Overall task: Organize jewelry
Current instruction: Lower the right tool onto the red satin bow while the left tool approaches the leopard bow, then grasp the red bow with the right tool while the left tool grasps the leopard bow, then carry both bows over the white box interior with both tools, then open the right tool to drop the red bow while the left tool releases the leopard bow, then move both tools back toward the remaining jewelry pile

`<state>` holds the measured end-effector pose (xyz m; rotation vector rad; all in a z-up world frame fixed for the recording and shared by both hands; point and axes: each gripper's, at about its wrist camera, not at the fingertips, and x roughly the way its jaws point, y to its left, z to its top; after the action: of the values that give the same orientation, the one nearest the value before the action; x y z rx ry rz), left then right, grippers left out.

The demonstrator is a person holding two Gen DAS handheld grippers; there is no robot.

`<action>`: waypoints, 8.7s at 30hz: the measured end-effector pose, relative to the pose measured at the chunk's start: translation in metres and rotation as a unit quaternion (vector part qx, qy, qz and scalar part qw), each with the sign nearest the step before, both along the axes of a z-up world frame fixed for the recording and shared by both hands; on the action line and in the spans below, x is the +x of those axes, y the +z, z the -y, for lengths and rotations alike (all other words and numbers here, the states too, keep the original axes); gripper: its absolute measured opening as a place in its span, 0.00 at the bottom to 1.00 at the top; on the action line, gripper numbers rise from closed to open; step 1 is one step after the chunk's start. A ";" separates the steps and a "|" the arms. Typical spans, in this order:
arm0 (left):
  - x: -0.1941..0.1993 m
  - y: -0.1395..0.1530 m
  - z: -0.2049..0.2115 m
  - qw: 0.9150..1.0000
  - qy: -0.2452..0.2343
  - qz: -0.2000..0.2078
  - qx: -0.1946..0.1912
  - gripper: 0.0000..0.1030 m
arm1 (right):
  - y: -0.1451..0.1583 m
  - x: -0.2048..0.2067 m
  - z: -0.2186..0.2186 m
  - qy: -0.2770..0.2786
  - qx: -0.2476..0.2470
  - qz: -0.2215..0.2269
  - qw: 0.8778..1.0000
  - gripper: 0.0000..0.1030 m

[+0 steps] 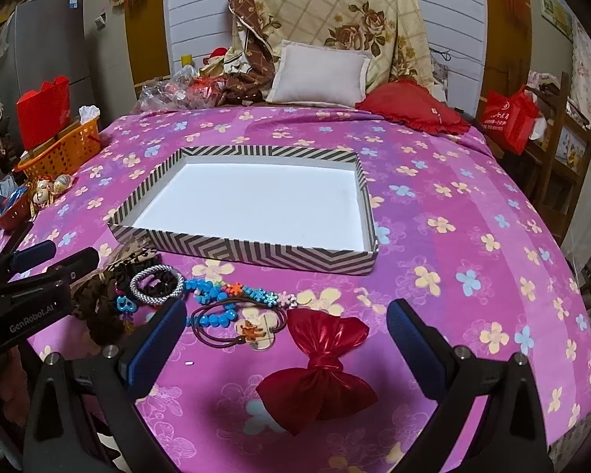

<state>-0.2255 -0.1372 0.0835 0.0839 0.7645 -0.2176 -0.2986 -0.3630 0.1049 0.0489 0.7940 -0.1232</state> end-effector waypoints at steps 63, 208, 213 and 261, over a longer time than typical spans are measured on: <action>0.012 -0.012 -0.043 0.999 -0.002 -0.044 -0.019 0.52 | -0.019 0.007 0.008 -0.006 0.002 -0.027 1.000 1.00; 0.175 -0.037 0.034 0.990 -0.062 -0.125 -0.023 0.00 | -0.073 0.190 0.042 0.044 0.041 -0.098 0.993 0.21; 0.178 -0.044 0.030 0.989 -0.045 -0.136 -0.020 0.03 | -0.080 0.192 0.042 0.037 0.036 -0.107 0.993 0.43; 0.037 0.009 -0.002 0.998 -0.051 -0.032 -0.018 0.30 | -0.011 0.050 0.005 0.045 0.042 -0.023 0.998 0.74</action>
<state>-0.1889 -0.1352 0.0928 0.0827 0.8201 -0.3329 -0.2482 -0.3685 0.0942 0.0891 0.8450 -0.0054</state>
